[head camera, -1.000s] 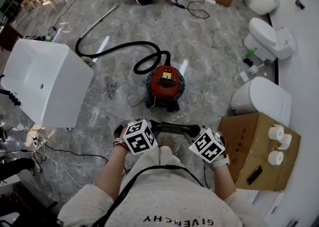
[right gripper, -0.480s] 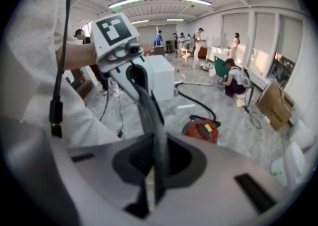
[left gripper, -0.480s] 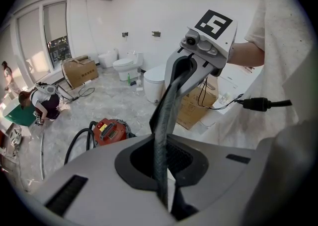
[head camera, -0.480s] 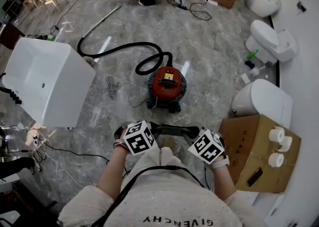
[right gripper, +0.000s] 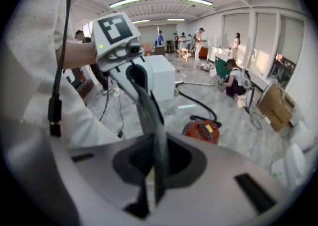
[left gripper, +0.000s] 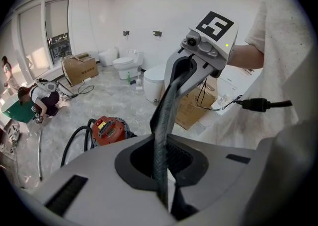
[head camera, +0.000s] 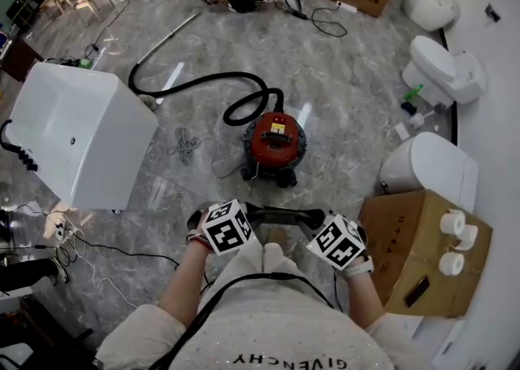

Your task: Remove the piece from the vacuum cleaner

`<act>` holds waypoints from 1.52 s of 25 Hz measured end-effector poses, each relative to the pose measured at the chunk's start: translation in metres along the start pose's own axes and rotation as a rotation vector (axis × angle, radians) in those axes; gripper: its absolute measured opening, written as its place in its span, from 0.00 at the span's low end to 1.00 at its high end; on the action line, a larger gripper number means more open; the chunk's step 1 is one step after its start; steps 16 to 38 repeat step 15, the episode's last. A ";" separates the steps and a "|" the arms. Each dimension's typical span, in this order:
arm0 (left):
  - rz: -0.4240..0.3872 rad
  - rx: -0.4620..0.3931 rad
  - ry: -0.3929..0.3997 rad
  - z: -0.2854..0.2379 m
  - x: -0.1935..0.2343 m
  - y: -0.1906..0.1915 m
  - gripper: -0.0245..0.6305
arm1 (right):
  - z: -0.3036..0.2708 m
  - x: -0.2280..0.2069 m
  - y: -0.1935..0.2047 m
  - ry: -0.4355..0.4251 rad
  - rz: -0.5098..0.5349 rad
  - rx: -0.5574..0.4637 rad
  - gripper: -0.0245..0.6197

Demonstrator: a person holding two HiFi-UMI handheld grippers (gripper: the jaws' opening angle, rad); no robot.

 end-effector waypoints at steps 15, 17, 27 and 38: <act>0.020 0.007 0.025 -0.004 -0.005 0.002 0.09 | -0.001 0.001 0.011 -0.015 -0.009 0.029 0.09; 0.020 0.007 0.025 -0.004 -0.005 0.002 0.09 | -0.001 0.001 0.011 -0.015 -0.009 0.029 0.09; 0.020 0.007 0.025 -0.004 -0.005 0.002 0.09 | -0.001 0.001 0.011 -0.015 -0.009 0.029 0.09; 0.020 0.007 0.025 -0.004 -0.005 0.002 0.09 | -0.001 0.001 0.011 -0.015 -0.009 0.029 0.09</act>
Point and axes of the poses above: the fingertips, and each gripper's own axes: z backward along the fingers, x to its left, y out of its underside, the point moved 6 cm from there along z, backward along the fingers, and after that the axes turned 9 degrees about -y, right-handed, at the moved point
